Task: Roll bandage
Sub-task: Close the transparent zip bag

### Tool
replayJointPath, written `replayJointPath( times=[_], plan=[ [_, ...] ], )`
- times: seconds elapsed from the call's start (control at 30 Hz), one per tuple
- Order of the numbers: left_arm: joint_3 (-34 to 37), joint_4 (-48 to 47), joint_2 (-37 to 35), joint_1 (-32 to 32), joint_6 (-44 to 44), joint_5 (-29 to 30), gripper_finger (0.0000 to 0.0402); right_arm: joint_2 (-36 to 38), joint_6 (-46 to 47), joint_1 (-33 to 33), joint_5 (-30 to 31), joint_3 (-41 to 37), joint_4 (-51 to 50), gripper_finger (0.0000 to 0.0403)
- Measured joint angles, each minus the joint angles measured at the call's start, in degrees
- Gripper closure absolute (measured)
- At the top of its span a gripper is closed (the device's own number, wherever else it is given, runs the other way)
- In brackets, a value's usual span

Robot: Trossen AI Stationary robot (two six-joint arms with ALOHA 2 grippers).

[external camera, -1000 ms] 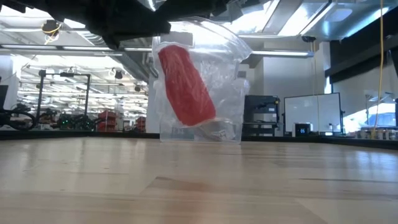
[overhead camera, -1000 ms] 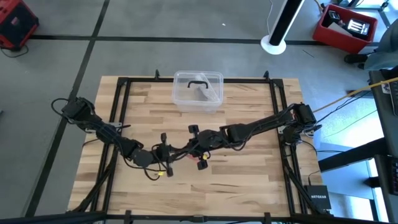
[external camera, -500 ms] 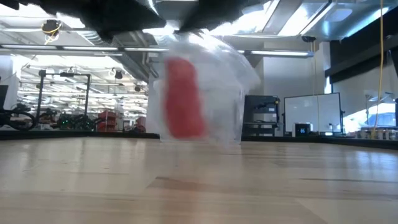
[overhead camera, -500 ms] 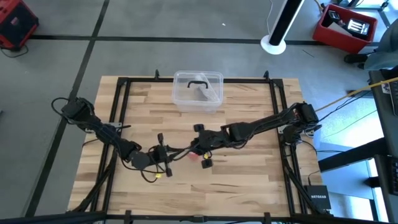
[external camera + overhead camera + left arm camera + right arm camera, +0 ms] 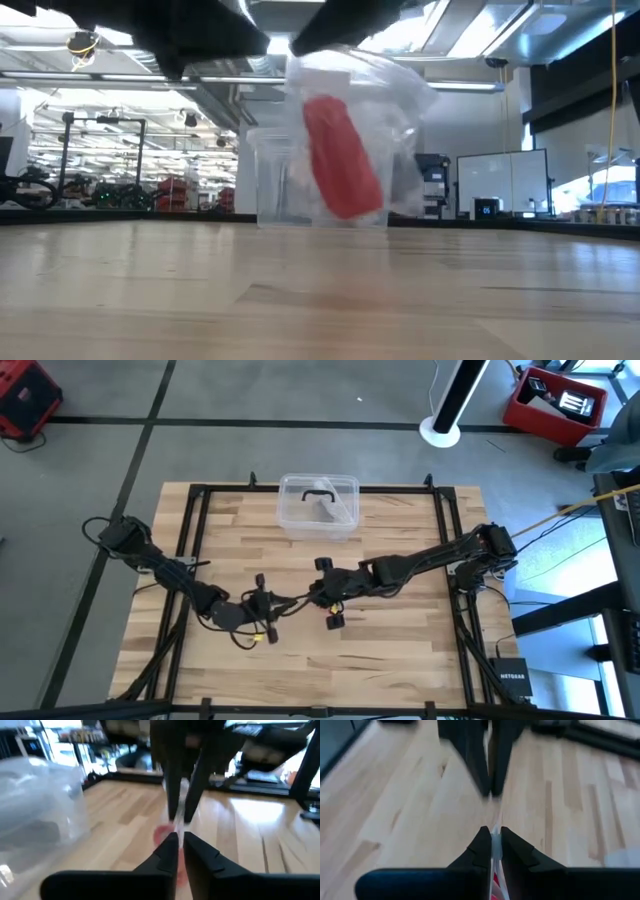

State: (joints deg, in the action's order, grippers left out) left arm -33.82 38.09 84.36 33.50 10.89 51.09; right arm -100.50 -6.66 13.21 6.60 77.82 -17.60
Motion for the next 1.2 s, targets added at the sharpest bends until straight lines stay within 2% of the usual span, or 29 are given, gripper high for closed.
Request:
replayJointPath(
  times=[0.17, 0.37, 0.6, 0.8, 0.93, 1.13, 1.2],
  plan=[
    [0.0, -2.6, 1.1, -2.2, 6.5, -5.1, 0.033, 0.0, -0.1, -0.1, -1.5, 0.1, 2.8, 0.0372],
    [-0.1, -0.8, 1.7, -4.5, 6.7, -8.9, 0.0286, 0.0, -0.2, -0.1, -1.6, 0.1, 4.3, 0.0372],
    [-0.1, 0.8, 1.7, -5.9, 3.2, -9.0, 0.0277, -0.1, -0.2, -0.1, -1.7, 0.1, 4.3, 0.0372],
    [-0.1, 5.7, 1.6, -6.2, -2.2, -14.0, 0.0276, -0.1, -0.3, -0.1, -1.8, 0.1, 5.1, 0.0372],
    [-0.1, 5.2, 1.6, -6.9, -2.1, -14.0, 0.0296, -0.1, -0.3, -0.1, -1.7, 0.1, 7.7, 0.0372],
    [-0.1, 5.2, 1.6, -7.4, -2.6, -13.9, 0.0385, -0.1, 0.2, -0.1, -1.7, 0.1, 8.3, 0.0372],
    [-0.1, 5.3, 1.6, -7.3, -2.8, -13.4, 0.0394, -0.1, 0.3, -0.1, -1.7, 0.1, 8.2, 0.0372]
  ],
)
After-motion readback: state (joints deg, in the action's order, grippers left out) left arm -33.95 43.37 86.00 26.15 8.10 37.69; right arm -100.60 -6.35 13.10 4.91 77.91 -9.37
